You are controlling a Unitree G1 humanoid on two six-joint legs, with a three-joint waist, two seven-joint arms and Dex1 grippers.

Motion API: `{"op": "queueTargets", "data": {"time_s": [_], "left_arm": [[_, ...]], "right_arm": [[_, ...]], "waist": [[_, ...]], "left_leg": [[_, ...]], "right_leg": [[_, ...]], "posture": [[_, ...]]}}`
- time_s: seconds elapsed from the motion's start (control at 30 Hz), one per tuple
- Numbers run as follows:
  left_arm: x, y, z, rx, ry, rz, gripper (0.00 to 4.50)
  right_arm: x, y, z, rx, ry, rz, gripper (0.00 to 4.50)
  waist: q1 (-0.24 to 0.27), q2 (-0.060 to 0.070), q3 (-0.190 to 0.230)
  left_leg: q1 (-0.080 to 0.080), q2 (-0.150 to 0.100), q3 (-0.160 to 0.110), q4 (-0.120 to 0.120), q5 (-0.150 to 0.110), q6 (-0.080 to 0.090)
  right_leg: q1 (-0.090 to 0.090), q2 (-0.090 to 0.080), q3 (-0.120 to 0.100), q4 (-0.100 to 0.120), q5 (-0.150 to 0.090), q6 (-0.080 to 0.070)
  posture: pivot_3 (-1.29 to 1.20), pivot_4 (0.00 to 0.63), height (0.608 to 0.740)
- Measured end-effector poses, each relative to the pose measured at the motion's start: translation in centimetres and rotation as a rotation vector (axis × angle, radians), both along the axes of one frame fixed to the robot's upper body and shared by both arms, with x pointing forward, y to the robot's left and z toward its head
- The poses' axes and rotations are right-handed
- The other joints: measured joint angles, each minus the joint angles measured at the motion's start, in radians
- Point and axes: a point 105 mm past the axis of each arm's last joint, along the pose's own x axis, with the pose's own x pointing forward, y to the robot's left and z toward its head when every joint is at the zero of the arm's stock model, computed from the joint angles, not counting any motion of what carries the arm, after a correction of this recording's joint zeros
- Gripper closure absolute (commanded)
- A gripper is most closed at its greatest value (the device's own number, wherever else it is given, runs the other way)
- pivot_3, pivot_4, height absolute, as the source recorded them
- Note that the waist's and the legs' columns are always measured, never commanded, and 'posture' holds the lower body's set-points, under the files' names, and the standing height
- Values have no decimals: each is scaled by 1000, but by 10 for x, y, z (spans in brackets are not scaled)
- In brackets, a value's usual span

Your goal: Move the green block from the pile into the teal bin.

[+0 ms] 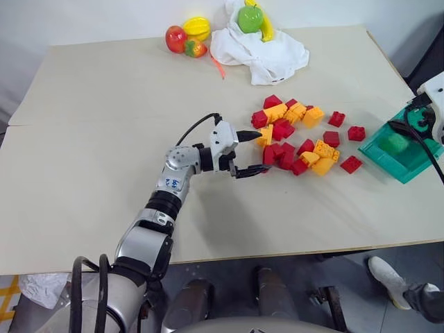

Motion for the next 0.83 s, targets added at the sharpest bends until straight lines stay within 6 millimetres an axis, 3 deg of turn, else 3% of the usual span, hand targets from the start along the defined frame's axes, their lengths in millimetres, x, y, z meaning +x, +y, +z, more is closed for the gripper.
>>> {"op": "queueTargets", "data": {"time_s": [0.1, 0.27, 0.37, 0.43, 0.5, 0.6, 0.73, 0.83], "left_arm": [[-3, 16, 2, -34, 33, -2, 0], [-6, 45, 0, -57, 84, 36, 0], [-9, 84, -9, 0, 117, 128, 0], [-16, 119, -20, 47, 149, 196, 0], [-22, 140, -29, 73, 188, 244, 0], [-29, 151, -31, 61, 199, 279, 0], [-38, 176, -31, 48, 196, 370, 0], [-40, 183, -29, 35, 187, 402, 0]], "right_arm": [[-10, 10, -6, 43, 12, 21, 29], [-36, 56, -1, 163, 19, 240, 29], [-70, 98, -28, 236, 128, 513, 29], [-89, 113, -51, 288, 189, 664, 29], [-97, 116, -60, 307, 202, 731, 29], [-100, 115, -60, 281, 178, 785, 29], [-97, 107, -69, 307, 159, 764, 29], [-94, 102, -74, 332, 148, 733, 29]], "waist": [[0, 0, 0], [1, 1, 0], [0, 0, 0], [-5, 0, 0], [-3, 2, 1], [8, 2, 1], [2, 2, 1], [0, 2, 1]], "left_leg": [[0, 0, -1, 0, 0, 0], [-1, 1, -2, 2, 0, 0], [1, 3, -3, 1, -1, -1], [1, 2, -2, 1, -1, 0], [1, 0, -1, 3, -1, 1], [1, 0, -1, 4, 0, 2], [2, 1, -1, 2, 0, 2], [2, 1, 0, 2, 0, 2]], "right_leg": [[0, 0, 0, 1, 0, 0], [0, 0, -1, -1, 0, 0], [2, 2, -1, 0, 1, -1], [2, 2, 0, 1, 1, -1], [2, 0, 0, -1, 2, 0], [5, 0, 0, -4, 5, 0], [4, 1, 0, -4, 5, 0], [4, 1, 0, -4, 5, 0]], "posture": [[0, 150, 740], [0, 150, 740], [0, 150, 740], [0, 150, 740], [0, 150, 740], [0, 150, 740], [0, 150, 740], [0, 150, 740]]}}
